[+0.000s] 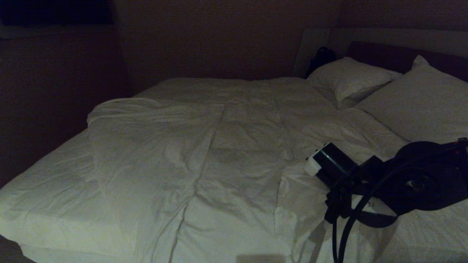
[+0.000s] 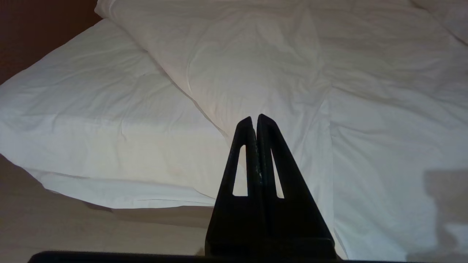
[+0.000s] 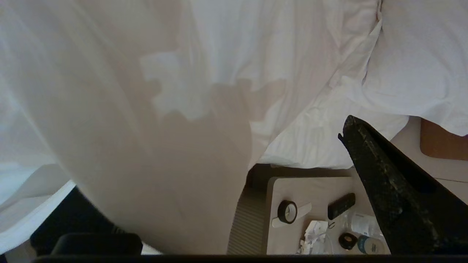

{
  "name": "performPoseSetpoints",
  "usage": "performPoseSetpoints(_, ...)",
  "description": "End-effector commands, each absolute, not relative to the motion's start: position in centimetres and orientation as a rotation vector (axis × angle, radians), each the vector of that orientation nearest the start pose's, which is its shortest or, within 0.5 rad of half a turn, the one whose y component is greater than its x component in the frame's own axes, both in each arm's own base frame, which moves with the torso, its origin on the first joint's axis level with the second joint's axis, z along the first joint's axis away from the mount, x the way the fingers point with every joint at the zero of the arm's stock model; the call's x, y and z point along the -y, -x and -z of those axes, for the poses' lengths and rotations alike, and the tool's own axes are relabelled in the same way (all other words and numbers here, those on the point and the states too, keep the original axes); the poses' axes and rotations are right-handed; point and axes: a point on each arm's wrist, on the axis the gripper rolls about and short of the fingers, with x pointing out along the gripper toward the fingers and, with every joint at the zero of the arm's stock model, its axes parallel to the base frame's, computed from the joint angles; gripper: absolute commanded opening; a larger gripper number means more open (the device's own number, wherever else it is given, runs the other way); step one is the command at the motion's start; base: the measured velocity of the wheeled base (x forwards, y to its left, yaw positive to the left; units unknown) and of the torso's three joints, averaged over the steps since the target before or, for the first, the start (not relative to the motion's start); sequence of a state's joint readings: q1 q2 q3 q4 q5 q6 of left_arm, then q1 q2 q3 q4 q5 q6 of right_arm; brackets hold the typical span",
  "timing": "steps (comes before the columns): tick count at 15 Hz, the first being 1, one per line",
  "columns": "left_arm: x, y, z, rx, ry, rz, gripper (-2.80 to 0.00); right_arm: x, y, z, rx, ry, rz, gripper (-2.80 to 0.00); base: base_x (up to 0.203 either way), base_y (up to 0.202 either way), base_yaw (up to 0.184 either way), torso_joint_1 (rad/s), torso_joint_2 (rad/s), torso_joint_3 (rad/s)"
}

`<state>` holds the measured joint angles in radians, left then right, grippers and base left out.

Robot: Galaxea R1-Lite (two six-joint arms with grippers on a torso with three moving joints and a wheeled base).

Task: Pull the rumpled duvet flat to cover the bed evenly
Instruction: Flatten the corners of the folded blanket

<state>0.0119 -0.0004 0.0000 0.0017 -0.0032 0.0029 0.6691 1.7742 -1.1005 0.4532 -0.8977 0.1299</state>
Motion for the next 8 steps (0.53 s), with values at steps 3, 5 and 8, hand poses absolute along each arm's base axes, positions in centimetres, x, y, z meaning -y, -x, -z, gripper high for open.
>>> performPoseSetpoints(3,0.03,2.28,-7.53,-0.001,-0.003,-0.009,-2.8,-16.07,-23.25,-15.9,-0.779,0.675,0.26,0.0,0.0,0.0,0.0,0.0,0.0,0.0)
performPoseSetpoints(5,0.03,2.28,-7.53,-0.002,-0.003,-0.009,-2.8,-16.08,-23.34,-15.77,-0.783,0.677,0.261,-2.8,0.0,0.0,0.0,0.0,0.0,0.0)
performPoseSetpoints(8,0.03,2.28,-7.53,-0.002,-0.003,-0.009,-2.8,-16.08,-23.34,-15.77,-0.783,0.675,0.262,-2.8,0.0,0.0,0.0,0.0,0.0,0.0)
